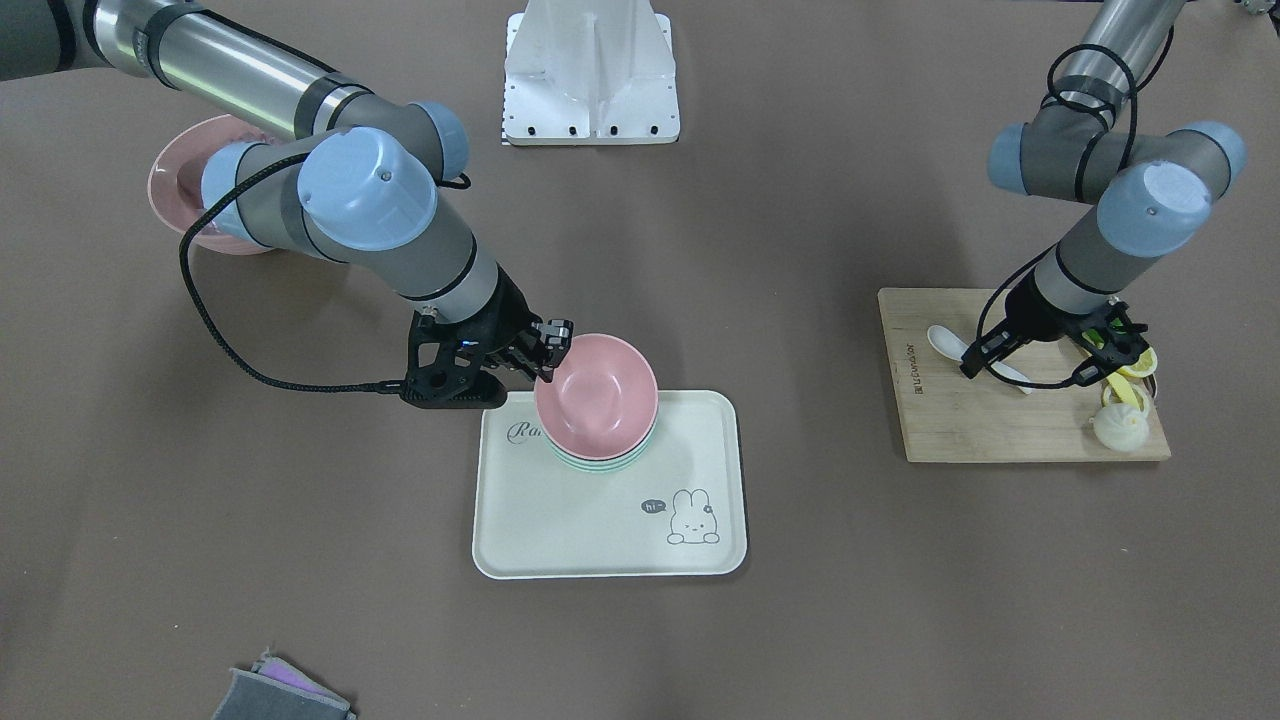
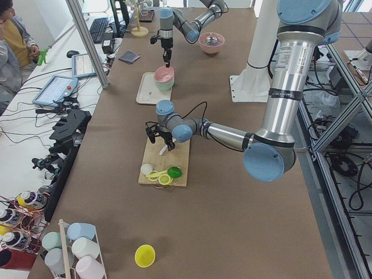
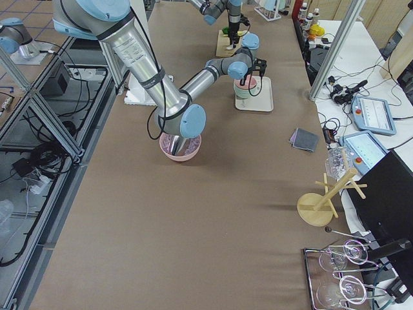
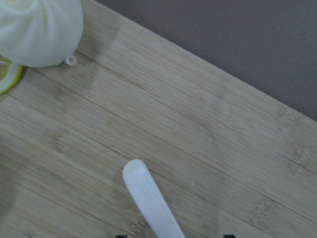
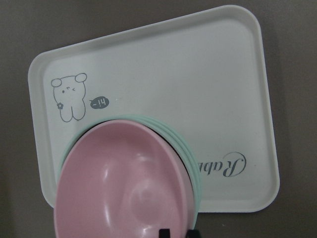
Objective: Stack pink bowl on green and place spoon
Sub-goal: 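Lower the pink bowl onto the green bowls and open the right gripper, then carry white spoon into pink bowl with left gripper while right withdraws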
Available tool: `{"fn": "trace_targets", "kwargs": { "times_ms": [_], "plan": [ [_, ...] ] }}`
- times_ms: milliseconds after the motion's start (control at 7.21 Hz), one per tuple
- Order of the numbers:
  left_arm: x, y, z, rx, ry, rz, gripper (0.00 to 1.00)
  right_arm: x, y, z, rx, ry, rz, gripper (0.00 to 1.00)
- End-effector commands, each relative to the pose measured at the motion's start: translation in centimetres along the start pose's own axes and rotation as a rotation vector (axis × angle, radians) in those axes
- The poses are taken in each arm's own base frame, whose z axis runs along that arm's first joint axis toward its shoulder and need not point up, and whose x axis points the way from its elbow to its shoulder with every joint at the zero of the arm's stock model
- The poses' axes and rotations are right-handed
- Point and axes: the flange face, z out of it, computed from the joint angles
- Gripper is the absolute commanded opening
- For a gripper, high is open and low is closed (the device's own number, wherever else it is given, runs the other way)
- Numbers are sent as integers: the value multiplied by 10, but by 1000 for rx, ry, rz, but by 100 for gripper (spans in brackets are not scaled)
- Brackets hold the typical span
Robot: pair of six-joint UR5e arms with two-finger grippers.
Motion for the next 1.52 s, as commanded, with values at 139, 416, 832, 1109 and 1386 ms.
{"fn": "trace_targets", "kwargs": {
  "times_ms": [139, 416, 832, 1109, 1386],
  "plan": [
    [26, 4, -10, -5, 35, 14, 0, -3, 5, -16, 18, -27, -16, 100],
    [77, 22, -46, -44, 119, 52, 0, 34, -7, -44, 3, -44, 4, 100],
    [245, 60, -122, -61, 206, -59, 0, 151, -24, -83, 18, -11, -57, 100],
    [322, 94, -148, -90, 198, -132, 0, 221, -32, -102, 13, 15, -89, 100],
    [394, 127, -136, -32, 218, -168, 0, 259, -33, -101, 7, 46, -119, 100]
  ]
}}
